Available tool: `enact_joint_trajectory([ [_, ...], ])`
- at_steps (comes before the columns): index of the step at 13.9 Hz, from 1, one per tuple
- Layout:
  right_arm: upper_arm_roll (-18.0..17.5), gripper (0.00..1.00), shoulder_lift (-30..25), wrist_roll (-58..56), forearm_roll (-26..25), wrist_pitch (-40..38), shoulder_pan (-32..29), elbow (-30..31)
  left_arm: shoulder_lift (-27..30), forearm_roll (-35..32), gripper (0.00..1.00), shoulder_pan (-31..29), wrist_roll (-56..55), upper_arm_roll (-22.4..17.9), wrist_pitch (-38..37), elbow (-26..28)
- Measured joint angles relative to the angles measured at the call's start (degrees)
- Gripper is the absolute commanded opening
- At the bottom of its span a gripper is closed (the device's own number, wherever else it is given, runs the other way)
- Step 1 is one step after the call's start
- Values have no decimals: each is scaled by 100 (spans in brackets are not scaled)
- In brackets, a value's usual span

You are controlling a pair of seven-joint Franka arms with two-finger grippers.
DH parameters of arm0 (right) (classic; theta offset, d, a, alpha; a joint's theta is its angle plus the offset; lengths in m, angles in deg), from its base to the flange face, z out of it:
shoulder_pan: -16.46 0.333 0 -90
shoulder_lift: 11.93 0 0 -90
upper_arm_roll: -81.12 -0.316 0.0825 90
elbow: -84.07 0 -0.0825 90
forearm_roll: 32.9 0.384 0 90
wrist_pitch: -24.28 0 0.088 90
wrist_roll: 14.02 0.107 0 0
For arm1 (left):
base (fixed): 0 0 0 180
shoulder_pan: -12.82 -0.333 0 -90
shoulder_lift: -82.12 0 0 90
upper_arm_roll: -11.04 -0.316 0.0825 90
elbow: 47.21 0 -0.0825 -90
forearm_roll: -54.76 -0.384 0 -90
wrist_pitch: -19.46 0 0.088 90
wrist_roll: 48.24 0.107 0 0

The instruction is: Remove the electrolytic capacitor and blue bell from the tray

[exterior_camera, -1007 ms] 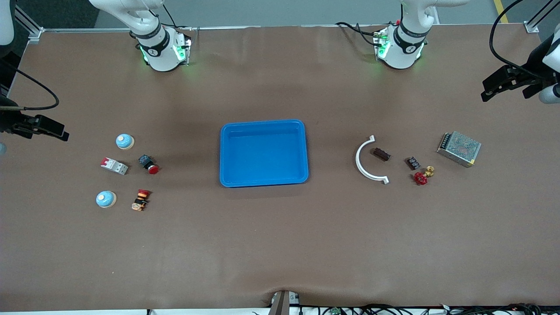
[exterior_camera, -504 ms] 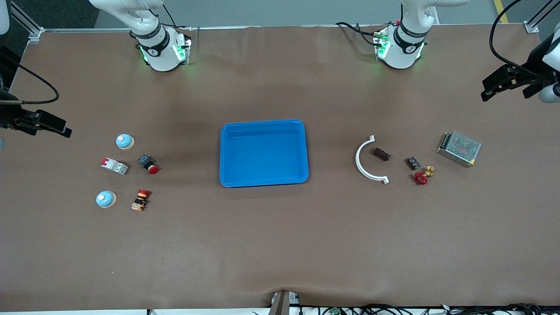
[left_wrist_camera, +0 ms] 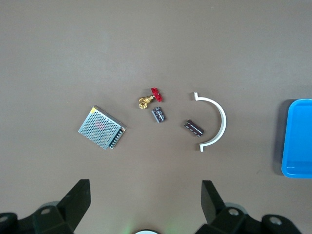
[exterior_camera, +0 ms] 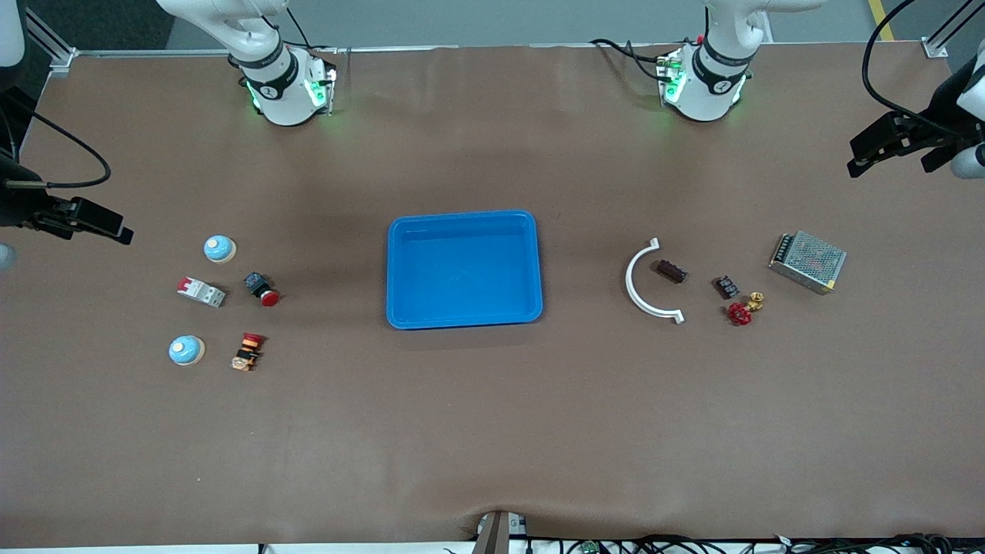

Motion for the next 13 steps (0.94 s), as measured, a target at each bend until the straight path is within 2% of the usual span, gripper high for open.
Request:
enact_joint_trajectory([
  [3,-144,100,-41,2,-175,83,3,1,2,0,100,0,0,0,0,-9],
  [13,-146,100,-46,2,-197,96,3,57,-20,0,100,5,0,0,15,-11],
])
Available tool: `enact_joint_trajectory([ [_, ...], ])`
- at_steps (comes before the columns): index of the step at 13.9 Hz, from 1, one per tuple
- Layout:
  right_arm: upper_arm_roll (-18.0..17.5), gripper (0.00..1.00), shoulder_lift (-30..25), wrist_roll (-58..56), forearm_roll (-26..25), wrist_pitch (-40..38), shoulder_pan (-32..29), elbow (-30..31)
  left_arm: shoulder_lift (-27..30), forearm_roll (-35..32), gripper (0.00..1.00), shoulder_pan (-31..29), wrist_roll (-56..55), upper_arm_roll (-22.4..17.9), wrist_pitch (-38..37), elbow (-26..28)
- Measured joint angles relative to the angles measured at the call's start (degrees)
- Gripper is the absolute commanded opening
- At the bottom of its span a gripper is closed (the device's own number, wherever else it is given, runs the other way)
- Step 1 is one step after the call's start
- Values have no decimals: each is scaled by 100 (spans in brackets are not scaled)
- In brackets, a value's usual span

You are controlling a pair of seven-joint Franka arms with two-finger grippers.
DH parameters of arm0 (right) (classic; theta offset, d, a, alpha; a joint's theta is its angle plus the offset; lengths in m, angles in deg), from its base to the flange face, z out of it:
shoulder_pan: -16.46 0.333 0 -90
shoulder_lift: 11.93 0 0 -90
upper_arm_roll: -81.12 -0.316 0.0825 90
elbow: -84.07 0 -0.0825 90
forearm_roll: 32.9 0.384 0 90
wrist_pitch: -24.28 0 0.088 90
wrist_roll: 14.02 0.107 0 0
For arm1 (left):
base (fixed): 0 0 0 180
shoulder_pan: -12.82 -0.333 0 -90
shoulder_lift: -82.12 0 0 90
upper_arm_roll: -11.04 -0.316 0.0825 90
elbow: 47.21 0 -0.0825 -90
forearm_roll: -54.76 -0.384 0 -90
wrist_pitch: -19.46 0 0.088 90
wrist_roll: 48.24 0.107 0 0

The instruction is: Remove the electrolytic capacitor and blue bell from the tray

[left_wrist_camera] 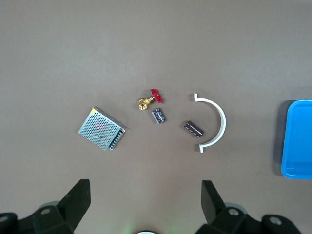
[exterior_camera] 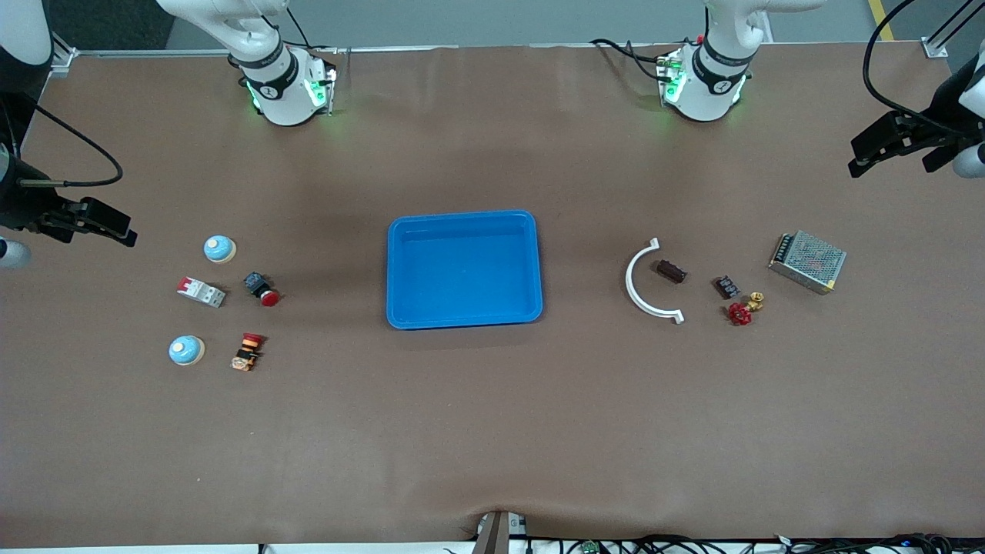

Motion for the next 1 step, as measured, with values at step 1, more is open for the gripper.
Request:
enact_joint_trajectory([
  [1,0,100,0,0,0,1,0,0,-17,0,100,0,0,0,0,0],
])
